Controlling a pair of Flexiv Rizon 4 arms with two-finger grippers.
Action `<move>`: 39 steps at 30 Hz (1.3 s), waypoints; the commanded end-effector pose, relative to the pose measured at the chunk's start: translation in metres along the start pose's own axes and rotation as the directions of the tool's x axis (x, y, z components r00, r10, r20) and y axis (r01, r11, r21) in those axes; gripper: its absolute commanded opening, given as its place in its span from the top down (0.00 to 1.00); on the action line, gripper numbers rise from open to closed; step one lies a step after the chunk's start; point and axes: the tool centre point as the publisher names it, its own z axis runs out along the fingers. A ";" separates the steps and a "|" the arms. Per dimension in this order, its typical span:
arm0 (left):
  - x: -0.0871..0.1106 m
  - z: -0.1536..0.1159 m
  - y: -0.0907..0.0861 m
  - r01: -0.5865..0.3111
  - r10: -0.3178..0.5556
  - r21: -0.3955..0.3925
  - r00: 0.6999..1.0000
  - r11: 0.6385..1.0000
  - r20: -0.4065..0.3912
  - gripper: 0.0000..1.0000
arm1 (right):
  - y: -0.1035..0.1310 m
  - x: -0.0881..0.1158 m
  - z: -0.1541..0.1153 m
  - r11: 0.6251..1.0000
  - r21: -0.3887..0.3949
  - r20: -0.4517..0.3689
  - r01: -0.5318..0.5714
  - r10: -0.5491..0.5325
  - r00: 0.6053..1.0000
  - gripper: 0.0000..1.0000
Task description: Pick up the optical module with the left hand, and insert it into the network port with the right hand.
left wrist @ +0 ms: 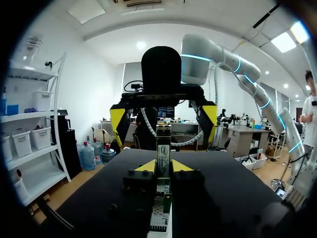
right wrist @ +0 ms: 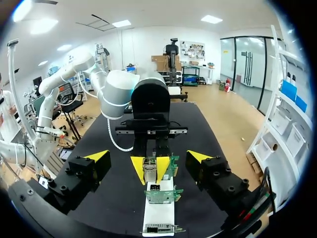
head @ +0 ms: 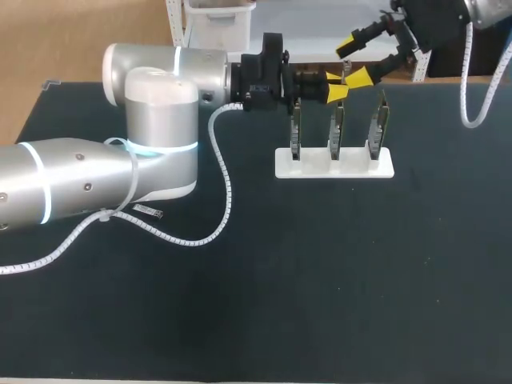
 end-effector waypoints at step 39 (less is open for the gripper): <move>0.000 0.000 0.001 0.001 -0.001 0.002 1.000 1.000 -0.002 1.00 | -0.006 0.001 0.000 1.000 0.012 -0.004 -0.021 0.021 1.000 1.00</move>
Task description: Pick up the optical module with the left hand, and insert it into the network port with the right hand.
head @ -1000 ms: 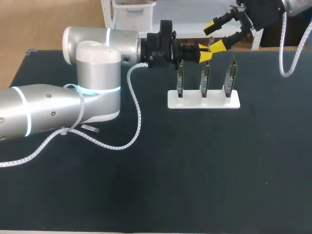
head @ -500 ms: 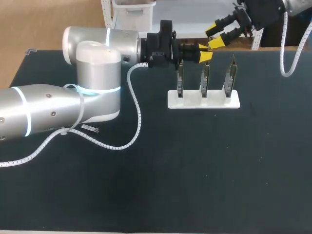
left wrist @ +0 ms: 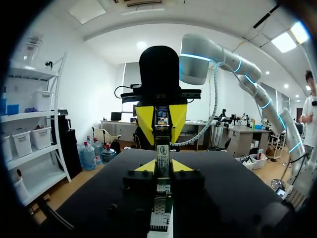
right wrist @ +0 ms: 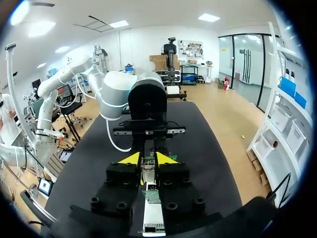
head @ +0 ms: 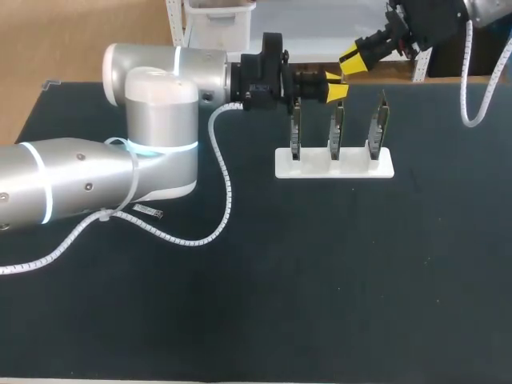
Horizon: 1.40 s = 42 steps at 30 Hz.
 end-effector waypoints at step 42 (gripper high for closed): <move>0.010 -0.015 -0.011 0.021 -0.011 0.037 0.972 0.999 -0.236 0.00 | 0.002 0.002 -0.001 1.000 0.029 0.011 0.002 -0.002 1.000 1.00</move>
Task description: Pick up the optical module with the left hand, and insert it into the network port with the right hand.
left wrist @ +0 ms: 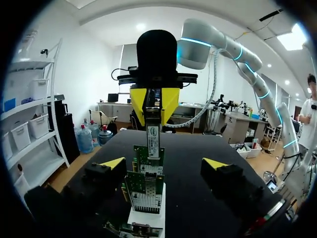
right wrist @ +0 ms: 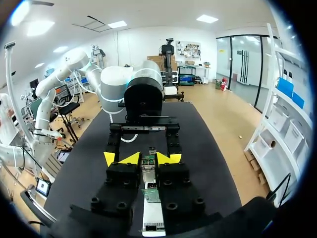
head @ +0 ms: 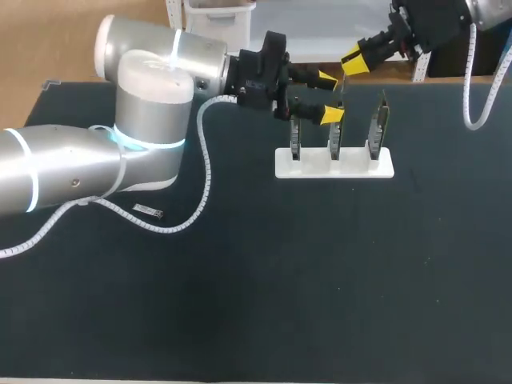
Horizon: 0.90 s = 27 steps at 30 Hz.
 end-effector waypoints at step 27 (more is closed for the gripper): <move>0.013 -0.006 -0.002 -0.002 0.001 -0.003 0.983 1.000 -0.182 0.00 | 0.000 0.002 0.001 1.000 0.009 0.005 -0.006 0.006 1.000 1.00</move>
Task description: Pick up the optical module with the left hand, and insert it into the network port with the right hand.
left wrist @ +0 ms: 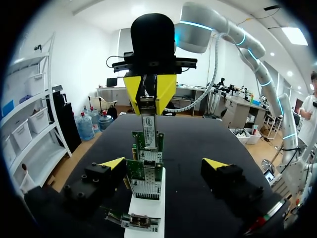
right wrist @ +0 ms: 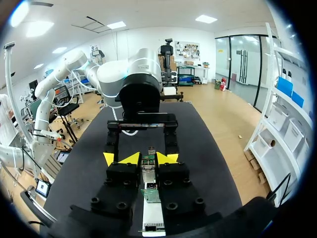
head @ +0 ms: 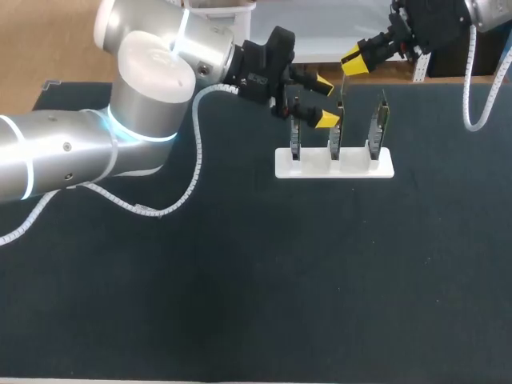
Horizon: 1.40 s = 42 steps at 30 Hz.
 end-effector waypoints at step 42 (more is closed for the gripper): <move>0.005 0.002 -0.005 -0.004 0.007 0.035 0.996 0.999 -0.086 0.00 | 0.004 0.002 -0.002 1.000 0.012 0.000 0.005 -0.005 1.000 1.00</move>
